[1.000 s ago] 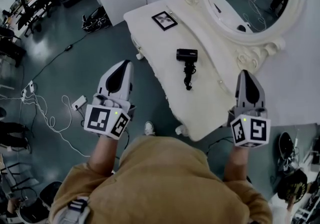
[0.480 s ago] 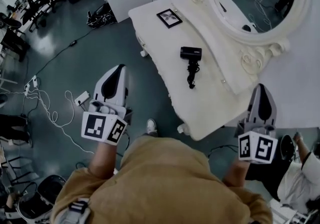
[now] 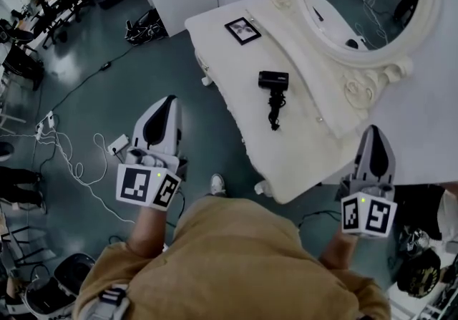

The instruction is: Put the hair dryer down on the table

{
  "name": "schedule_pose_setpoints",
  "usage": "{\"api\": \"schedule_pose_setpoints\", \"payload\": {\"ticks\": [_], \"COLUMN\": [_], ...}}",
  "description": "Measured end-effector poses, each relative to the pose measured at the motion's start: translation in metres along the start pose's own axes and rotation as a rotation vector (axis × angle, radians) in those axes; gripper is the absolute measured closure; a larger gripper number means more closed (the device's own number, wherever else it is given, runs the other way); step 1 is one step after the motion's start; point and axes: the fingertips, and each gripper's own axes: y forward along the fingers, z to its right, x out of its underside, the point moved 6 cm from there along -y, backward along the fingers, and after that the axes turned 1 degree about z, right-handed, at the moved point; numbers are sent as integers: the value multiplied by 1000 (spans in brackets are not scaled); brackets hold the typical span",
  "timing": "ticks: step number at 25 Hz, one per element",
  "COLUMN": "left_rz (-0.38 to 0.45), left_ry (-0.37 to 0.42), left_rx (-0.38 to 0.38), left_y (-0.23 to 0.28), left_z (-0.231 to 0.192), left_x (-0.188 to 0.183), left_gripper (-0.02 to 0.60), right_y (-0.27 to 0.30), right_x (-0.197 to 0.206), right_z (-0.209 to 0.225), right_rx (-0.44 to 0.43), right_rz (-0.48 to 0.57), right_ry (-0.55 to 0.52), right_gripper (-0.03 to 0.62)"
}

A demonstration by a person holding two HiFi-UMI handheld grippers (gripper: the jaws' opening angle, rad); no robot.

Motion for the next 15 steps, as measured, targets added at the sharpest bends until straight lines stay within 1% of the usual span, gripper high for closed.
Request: {"api": "schedule_pose_setpoints", "payload": {"ticks": [5,15], "left_rz": [1,-6], "left_ry": [-2,-5], "left_rx": [6,13], "left_y": [0,-4], "left_z": [2,-2], "left_x": [1,-1], "left_gripper": [578,578], "right_y": [2,0], "right_x": [3,3], "right_z": [-4,-11], "right_rx": [-11,-6], "right_rz": [-8,-26], "right_ry": [9,12], "right_gripper": [591,591]}}
